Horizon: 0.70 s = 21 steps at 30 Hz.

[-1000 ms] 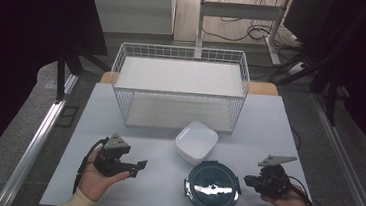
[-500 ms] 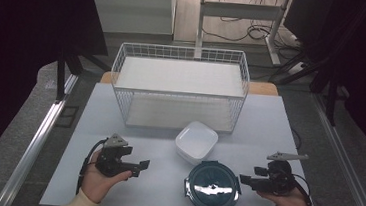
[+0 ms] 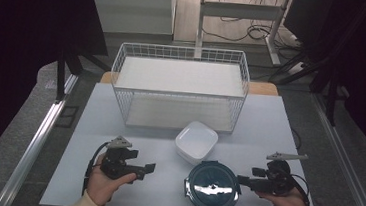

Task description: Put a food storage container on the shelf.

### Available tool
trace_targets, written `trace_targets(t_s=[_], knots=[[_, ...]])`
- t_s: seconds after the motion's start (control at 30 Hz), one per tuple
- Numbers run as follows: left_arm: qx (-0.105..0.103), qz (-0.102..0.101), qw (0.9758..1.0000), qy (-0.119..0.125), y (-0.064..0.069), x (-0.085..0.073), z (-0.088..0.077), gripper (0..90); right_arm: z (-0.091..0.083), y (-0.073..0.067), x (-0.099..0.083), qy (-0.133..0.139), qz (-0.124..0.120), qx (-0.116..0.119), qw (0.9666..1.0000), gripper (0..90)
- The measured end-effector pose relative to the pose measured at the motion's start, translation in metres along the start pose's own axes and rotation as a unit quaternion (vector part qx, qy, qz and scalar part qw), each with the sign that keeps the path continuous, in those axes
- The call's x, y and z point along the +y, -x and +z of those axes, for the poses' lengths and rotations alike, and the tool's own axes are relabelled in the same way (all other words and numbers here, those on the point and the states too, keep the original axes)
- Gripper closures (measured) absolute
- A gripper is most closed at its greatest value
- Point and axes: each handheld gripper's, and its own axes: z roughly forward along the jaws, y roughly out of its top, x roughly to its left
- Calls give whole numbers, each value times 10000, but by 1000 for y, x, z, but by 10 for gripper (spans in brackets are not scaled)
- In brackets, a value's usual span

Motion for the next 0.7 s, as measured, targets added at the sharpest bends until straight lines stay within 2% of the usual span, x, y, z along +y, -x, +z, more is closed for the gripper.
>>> trace_targets(t_s=[0.07, 0.17, 0.27, 0.5, 0.6, 0.7], knots=[[-115, -36, 9999, -1, 4, 0, 3, 148, -2, -2, 1, 77, 49, 55, 9999, 219], [-176, -95, 9998, -43, 11, -2, 8, 144, -4, -4, 1, 158, 113, 133, 9997, 216], [-338, -207, 9991, -166, 20, -4, 17, 142, -4, -7, -1, 196, 161, 219, 9994, 212], [-636, -300, 9966, -426, 38, -8, 36, 161, 3, -16, -7, 101, 209, 420, 9988, 203], [-825, -475, 9945, -442, 42, -8, 43, 165, 5, -19, -8, 43, 230, 459, 9987, 197], [-875, -517, 9940, -408, 48, -7, 48, 172, 8, -21, -9, -2, 260, 494, 9984, 194]])
